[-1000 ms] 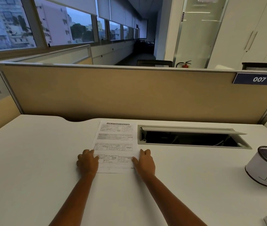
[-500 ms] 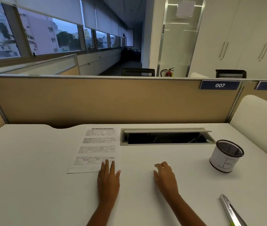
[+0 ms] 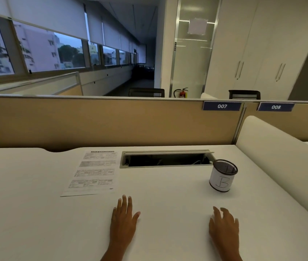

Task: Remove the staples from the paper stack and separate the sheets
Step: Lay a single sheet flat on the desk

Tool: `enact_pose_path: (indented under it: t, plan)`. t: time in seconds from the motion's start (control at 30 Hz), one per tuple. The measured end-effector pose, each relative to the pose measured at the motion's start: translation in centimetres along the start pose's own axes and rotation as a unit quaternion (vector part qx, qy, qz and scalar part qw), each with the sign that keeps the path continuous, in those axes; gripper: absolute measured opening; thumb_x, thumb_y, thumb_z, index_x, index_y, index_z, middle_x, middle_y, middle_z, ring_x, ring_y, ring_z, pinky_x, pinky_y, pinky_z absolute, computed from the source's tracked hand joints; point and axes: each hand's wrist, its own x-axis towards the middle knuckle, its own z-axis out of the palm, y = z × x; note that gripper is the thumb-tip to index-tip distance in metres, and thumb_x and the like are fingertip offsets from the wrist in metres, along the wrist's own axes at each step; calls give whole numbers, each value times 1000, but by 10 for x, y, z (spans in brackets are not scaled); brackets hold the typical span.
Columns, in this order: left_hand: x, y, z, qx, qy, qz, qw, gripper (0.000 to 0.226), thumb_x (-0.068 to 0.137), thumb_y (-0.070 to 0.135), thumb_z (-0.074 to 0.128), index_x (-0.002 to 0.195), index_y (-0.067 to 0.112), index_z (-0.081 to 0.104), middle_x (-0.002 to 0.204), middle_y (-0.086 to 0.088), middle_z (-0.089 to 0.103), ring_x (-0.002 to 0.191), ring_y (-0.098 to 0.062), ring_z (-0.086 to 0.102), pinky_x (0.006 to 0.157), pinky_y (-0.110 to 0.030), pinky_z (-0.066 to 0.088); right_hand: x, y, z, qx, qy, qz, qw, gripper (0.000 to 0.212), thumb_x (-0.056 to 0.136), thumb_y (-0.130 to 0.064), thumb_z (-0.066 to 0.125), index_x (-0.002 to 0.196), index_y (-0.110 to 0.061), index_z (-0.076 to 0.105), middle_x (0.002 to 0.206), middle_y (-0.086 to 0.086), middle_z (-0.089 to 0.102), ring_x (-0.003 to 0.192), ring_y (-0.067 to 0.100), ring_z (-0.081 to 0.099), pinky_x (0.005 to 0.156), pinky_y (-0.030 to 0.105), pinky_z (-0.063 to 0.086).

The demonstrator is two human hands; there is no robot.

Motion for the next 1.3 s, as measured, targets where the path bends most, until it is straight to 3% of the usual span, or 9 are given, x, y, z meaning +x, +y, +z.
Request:
enact_pose_path:
  t: [0.17, 0.7, 0.77, 0.83, 0.93, 1.0, 1.1, 1.2, 1.3]
  plan:
    - [-9, 3, 4, 37, 12, 2, 999, 84, 92, 42, -6, 92, 5, 70, 93, -12, 74, 82, -25, 71, 54, -36, 57, -10, 17, -3, 3, -26, 3, 1000, 39, 92, -17, 35, 131, -20, 41, 114, 6, 56, 97, 24, 54, 77, 31, 45]
    - [24, -42, -6, 29, 77, -11, 997, 82, 92, 41, -8, 108, -2, 60, 104, -19, 70, 94, -32, 67, 76, -40, 55, 0, -111, 39, 56, -70, -109, 990, 42, 94, -17, 31, 136, -21, 33, 122, 3, 51, 108, 22, 49, 83, 29, 43]
    - [35, -48, -3, 18, 105, -15, 994, 69, 92, 41, -10, 134, 2, 29, 107, -16, 69, 96, -29, 67, 105, -29, 31, 4, -143, 47, 70, -78, -139, 985, 43, 94, -13, 31, 136, -19, 33, 121, 6, 52, 107, 24, 50, 83, 30, 43]
    - [45, -57, 2, 9, 134, -7, 991, 58, 91, 42, -9, 141, 12, -2, 110, -13, 68, 99, -28, 66, 112, -25, -9, 9, -174, 54, 88, -85, -160, 980, 44, 93, -8, 32, 136, -16, 35, 121, 10, 53, 107, 27, 50, 84, 33, 44]
    - [58, -65, 3, -23, 121, -6, 992, 69, 91, 43, -8, 135, 3, 27, 108, -15, 69, 102, -27, 64, 108, -23, -22, 19, -212, 66, 96, -94, -185, 973, 42, 96, -12, 32, 138, -16, 31, 130, 10, 49, 115, 25, 47, 94, 31, 42]
    - [68, -71, 7, -40, 113, -1, 993, 73, 91, 44, -8, 135, -2, 28, 112, -16, 67, 130, -16, 40, 109, -21, -24, 26, -234, 74, 107, -98, -191, 971, 42, 96, -15, 36, 138, -15, 30, 134, 9, 47, 118, 24, 45, 98, 31, 40]
    - [82, -80, 13, -34, 148, 15, 988, 59, 89, 47, -8, 137, 14, -22, 139, -21, 39, 135, -7, -28, 107, -23, -23, 37, -259, 86, 106, -107, -195, 969, 42, 96, -17, 39, 137, -14, 31, 137, 5, 44, 119, 24, 45, 99, 31, 39]
    - [93, -91, 21, -3, 178, 27, 984, 58, 90, 47, -7, 136, 16, -23, 150, -12, 12, 134, -9, -31, 108, -24, -22, 46, -276, 99, 102, -114, -191, 970, 42, 95, -18, 39, 136, -14, 31, 136, 4, 45, 117, 23, 45, 97, 30, 40]
    - [97, -98, 31, -41, 143, 32, 988, 58, 89, 47, -7, 137, 18, -22, 139, -19, 42, 138, -6, -18, 108, -23, -22, 51, -286, 109, 97, -118, -185, 971, 40, 96, -20, 38, 134, -13, 32, 133, 6, 47, 115, 23, 46, 95, 30, 41]
